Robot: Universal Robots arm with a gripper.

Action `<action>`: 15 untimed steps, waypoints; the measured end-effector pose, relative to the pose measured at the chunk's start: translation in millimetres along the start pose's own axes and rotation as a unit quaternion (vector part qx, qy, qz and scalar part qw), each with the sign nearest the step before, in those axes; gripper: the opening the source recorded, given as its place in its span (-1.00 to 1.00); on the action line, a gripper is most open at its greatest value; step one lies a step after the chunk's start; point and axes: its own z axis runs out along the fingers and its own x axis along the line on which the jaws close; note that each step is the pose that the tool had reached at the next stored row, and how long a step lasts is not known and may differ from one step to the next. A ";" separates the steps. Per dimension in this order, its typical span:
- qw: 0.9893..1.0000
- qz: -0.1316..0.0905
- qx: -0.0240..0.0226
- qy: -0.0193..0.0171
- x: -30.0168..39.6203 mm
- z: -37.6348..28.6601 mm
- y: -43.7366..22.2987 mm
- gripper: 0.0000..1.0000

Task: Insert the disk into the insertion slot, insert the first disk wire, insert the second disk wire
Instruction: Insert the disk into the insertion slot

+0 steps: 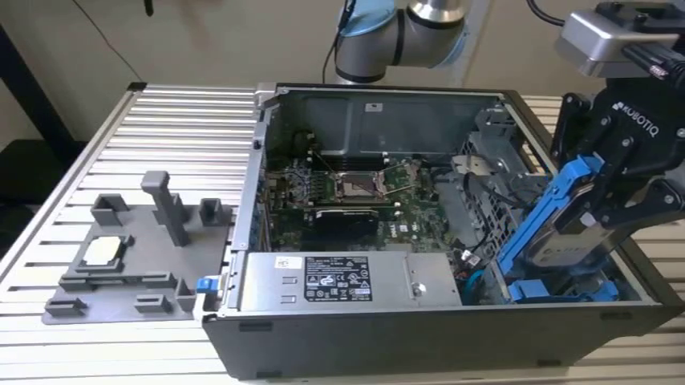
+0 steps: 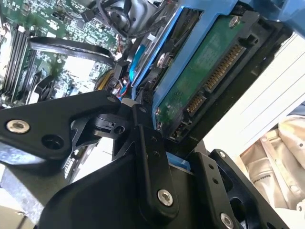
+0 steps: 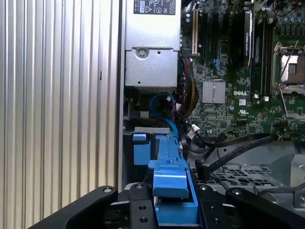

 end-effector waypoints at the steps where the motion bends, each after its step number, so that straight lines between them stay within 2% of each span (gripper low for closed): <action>1: 1.000 0.000 0.000 0.000 0.1 1.2 -0.3 -0.34; 4: 1.000 0.000 0.000 0.000 0.1 3.6 -0.5 -0.34; 8: 1.000 -0.001 0.000 -0.001 0.3 3.6 -0.6 -0.34; 11: 1.000 -0.001 0.000 -0.001 0.4 -1.0 -0.7 -0.34; 13: 1.000 -0.001 -0.002 -0.001 0.4 -5.8 -0.3 -0.34; 15: 1.000 -0.001 -0.004 -0.001 0.7 -8.1 -0.2 -0.34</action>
